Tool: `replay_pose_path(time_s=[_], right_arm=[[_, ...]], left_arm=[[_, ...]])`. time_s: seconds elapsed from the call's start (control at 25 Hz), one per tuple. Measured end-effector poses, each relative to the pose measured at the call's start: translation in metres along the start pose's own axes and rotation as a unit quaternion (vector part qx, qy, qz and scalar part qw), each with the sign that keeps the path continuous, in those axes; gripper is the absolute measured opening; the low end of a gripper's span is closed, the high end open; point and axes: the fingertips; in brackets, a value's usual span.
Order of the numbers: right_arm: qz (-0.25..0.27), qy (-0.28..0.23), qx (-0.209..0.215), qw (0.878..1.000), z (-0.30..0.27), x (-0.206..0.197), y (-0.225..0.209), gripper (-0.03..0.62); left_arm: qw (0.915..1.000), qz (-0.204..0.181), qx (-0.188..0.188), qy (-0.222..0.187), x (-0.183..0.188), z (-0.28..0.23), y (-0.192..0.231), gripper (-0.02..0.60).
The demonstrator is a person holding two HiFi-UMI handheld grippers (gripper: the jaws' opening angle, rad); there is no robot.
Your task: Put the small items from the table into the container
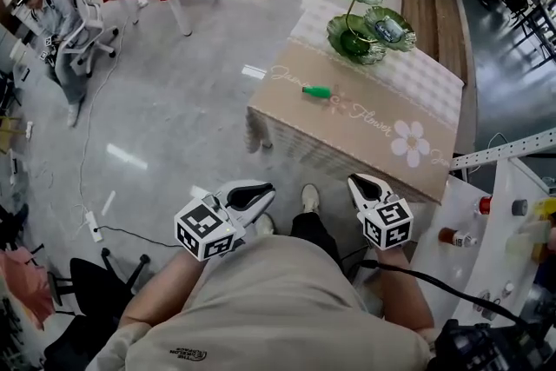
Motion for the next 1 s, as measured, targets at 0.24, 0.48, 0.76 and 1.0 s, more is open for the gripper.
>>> replay_pose_path(time_s=[0.24, 0.48, 0.76, 1.0], right_arm=[[0.045, 0.003, 0.012, 0.999, -0.001, -0.005, 0.020, 0.034], [0.105, -0.011, 0.043, 0.993, -0.028, 0.016, 0.003, 0.037], [0.172, -0.002, 0.081, 0.982, -0.104, 0.042, -0.061, 0.146], [0.232, 0.022, 0.114, 0.966, -0.179, 0.047, -0.108, 0.157]], left_arm=[[0.9999, -0.012, -0.004, 0.002, -0.005, -0.002, -0.006, 0.028], [0.9998, 0.009, 0.009, -0.018, 0.005, -0.002, 0.005, 0.028], [0.9973, 0.025, 0.056, -0.041, 0.022, -0.005, 0.024, 0.029], [0.9894, 0.048, 0.115, -0.074, 0.040, -0.012, 0.035, 0.029]])
Point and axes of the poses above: the fingertips, and each gripper's own axes: z backward along the fingers, y to its left, x out of its top, and after that the axes turned 9 degrees about z, right-handed
